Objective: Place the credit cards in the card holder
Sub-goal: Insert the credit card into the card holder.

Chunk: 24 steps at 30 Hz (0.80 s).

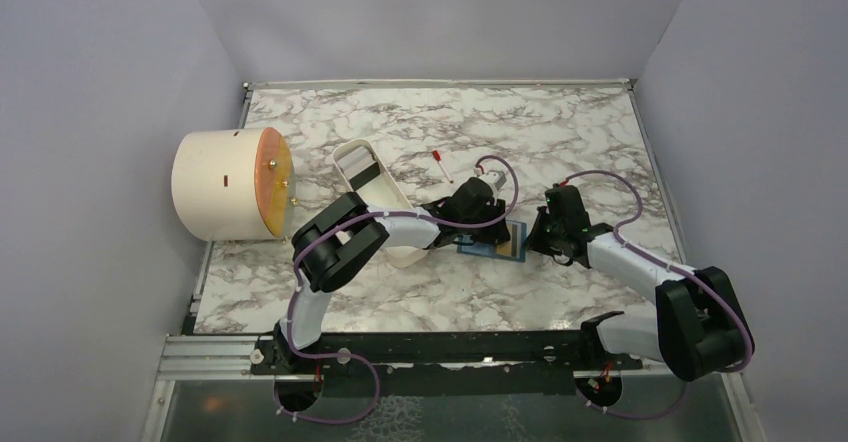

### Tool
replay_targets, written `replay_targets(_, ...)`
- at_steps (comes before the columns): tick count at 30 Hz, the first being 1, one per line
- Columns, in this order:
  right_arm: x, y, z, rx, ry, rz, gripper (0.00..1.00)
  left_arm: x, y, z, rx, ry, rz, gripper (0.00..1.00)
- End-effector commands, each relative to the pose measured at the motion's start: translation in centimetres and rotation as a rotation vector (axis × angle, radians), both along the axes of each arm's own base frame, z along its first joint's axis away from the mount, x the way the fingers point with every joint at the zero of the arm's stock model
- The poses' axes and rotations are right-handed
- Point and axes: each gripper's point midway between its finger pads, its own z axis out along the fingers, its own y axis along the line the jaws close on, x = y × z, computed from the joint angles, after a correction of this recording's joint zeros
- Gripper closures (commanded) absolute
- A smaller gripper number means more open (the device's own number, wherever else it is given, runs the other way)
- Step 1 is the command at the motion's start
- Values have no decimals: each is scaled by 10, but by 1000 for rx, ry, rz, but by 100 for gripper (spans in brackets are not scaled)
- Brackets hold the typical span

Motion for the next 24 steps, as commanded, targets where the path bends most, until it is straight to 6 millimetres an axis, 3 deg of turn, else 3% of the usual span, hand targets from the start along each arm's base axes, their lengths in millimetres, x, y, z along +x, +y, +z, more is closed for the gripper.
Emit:
replay_targets(1,11,1,3,-12,-42,7,92,-4,-14,19,-43,-40,-50,62)
replay_targets(8,10,-3,14,-34,-41,3,92,1,-8,22,1,-38,-34,52)
replay_targets(13,7,-5,24,-33,-55,4,90,3,-5,35,10,-61,-27,46)
replay_targets(20,7,-4,37,-19,-86,0,89,3,-1,35,41,-59,-33,45)
replay_targets(24,9,-2,33,-4,-84,-2,90,-3,-5,25,19,-29,-59,45)
